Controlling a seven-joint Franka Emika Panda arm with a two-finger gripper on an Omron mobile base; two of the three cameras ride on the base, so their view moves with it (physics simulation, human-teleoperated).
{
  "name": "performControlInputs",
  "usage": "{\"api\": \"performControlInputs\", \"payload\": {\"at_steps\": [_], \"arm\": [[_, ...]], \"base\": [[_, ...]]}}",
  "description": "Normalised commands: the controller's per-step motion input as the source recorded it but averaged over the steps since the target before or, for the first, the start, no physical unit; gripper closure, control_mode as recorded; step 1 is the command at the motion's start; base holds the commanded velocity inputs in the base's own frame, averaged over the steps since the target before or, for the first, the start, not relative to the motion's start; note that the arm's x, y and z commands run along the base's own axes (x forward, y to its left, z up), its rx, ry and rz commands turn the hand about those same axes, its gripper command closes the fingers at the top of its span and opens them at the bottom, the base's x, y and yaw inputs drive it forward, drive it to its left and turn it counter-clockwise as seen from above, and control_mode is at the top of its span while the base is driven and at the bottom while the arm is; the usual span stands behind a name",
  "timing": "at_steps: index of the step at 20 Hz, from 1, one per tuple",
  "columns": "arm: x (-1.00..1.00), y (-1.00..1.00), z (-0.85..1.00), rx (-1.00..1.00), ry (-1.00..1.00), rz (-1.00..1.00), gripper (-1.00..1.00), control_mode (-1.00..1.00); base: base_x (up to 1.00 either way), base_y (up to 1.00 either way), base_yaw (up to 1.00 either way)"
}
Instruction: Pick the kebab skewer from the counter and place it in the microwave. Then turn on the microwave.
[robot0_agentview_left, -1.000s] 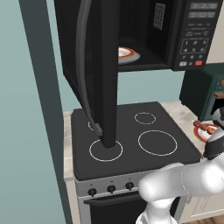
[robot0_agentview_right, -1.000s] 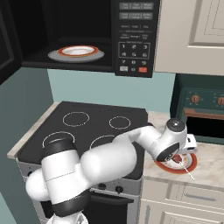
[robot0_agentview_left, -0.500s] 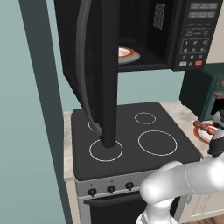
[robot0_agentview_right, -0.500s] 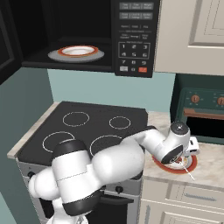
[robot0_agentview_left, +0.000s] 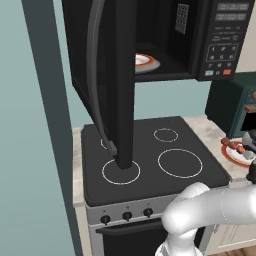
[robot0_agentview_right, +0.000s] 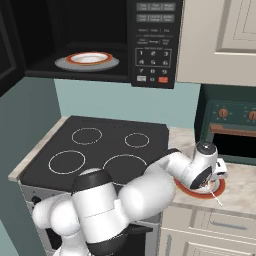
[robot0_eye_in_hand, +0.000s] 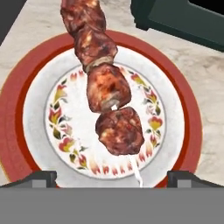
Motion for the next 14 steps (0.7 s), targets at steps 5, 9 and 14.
{"api": "performControlInputs", "payload": {"at_steps": [5,9,14], "arm": [[0.23,-0.05,-0.17,0.0,0.04,0.0,-1.0,-1.0],[0.23,-0.18,-0.19,0.02,0.05,0.0,-1.0,-1.0],[0.22,-0.2,-0.19,0.03,0.04,0.0,-1.0,-1.0]], "base": [[0.0,0.0,0.0],[0.0,0.0,0.0],[0.0,0.0,0.0]]}}
